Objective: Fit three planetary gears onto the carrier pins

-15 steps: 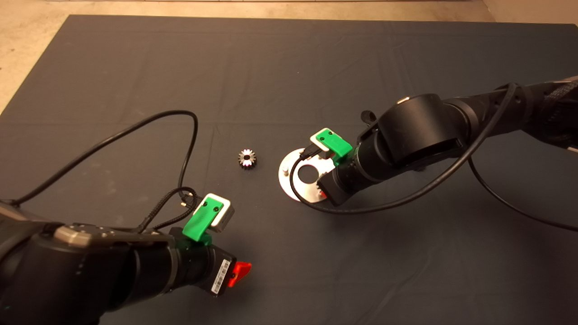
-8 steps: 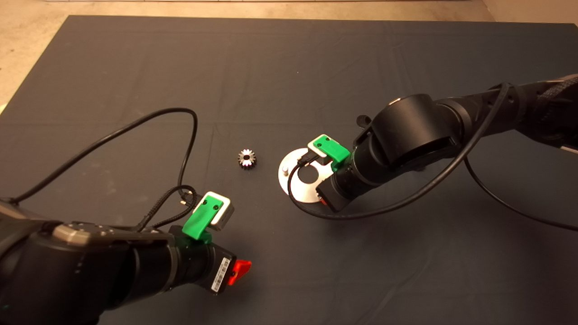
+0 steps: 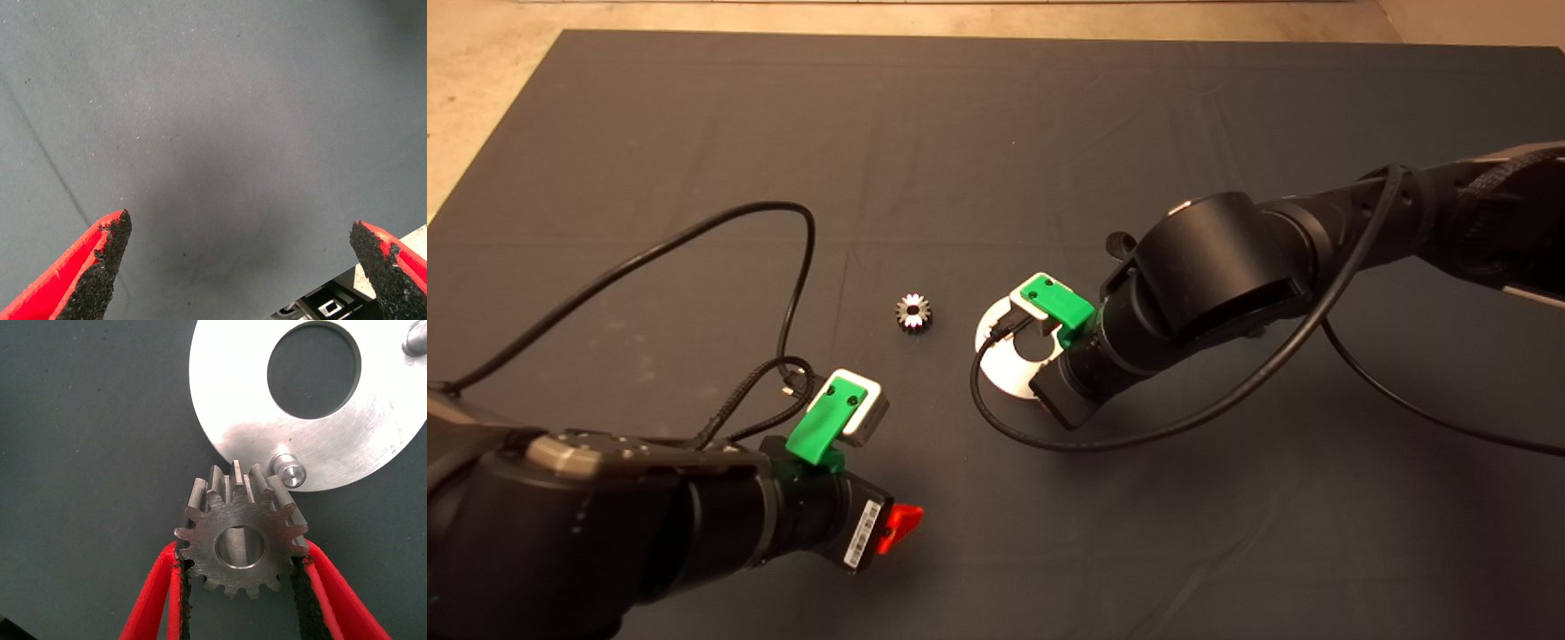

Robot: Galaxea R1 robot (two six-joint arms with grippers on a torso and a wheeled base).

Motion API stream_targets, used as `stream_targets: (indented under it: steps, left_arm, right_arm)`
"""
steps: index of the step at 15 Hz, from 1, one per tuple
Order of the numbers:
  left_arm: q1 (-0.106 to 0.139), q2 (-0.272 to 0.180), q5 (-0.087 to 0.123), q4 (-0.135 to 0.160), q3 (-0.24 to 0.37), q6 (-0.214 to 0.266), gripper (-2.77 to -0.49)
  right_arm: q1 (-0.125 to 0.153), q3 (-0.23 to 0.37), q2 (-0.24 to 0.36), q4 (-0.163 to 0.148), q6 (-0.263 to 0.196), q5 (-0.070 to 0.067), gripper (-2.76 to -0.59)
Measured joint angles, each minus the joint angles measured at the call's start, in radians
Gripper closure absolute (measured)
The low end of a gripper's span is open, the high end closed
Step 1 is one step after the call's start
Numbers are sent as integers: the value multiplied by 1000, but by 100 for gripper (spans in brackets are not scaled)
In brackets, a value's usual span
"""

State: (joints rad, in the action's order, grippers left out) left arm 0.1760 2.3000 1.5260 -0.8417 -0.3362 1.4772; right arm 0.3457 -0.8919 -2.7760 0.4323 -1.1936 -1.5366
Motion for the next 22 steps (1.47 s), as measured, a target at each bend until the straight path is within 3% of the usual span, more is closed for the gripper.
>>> stream_targets:
  steps: [15,22]
  left_arm:
    - [5,1,0,0,0,0,-236]
    - [5,1,0,0,0,1,-236]
  right_arm:
    - [-6,-43,0,0,43,0,-81]
    - [-23,-53,2,0,45,0,-81]
